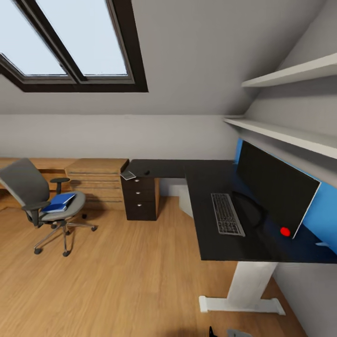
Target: In the bedroom, organize the workspace by keeping the computer under the desk, ensuring the monitor is on the desk, placing the keyboard on the desk next to the monitor, placing the mouse on the desk next to the keyboard, moving the folder from the swivel chair onto the desk next to the mouse, stacking the notebook on top of the folder with the pen on top of the notebook, and positioning the swivel chair next to the desk.
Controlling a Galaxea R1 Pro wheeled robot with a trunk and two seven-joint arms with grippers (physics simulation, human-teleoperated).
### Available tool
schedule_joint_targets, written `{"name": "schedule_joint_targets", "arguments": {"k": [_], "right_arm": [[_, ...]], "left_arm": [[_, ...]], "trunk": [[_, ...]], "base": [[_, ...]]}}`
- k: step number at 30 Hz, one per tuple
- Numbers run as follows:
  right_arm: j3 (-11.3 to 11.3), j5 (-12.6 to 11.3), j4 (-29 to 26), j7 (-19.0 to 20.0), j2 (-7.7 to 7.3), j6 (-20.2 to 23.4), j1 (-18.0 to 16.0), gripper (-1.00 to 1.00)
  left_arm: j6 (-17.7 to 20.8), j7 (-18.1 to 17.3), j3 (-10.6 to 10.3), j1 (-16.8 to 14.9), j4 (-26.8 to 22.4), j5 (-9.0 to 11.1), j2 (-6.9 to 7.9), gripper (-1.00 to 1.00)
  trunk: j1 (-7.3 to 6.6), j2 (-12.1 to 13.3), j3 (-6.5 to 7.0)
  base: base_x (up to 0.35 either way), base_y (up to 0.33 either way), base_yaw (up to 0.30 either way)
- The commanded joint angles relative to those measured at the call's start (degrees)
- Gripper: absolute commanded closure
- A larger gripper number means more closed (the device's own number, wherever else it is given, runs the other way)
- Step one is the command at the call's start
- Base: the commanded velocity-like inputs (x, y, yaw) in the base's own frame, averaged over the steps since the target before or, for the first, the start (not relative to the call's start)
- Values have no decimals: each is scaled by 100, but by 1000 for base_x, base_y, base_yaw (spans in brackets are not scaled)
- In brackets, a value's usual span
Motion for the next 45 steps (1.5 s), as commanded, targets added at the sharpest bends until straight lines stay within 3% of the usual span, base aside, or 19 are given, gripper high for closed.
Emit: {"name": "schedule_joint_targets", "arguments": {"k": [1, 14, 30, 38, 45], "right_arm": [[48, -29, 2, -42, -2, -15, -4, -100], [42, -29, 0, -42, -2, -12, -4, -100], [41, -29, 3, -42, -1, -13, -4, -100], [41, -30, 3, -42, -2, -12, -4, -100], [41, -36, 3, -42, -2, -11, -4, -100]], "left_arm": [[-29, 40, -48, -6, 4, 52, 5, -100], [-29, 40, -48, -6, 4, 58, 10, -100], [-31, 40, -48, -6, 4, 53, 5, -100], [-35, 40, -48, -6, 11, -133, 1, -100], [-37, 40, -48, -6, 13, -176, 4, -100]], "trunk": [[4, -6, -15], [4, -6, -94], [4, -6, -101], [4, -6, -101], [4, -6, -101]], "base": [[299, 201, 189], [299, 208, 171], [301, 211, 12], [318, 130, 0], [320, 118, 0]]}}
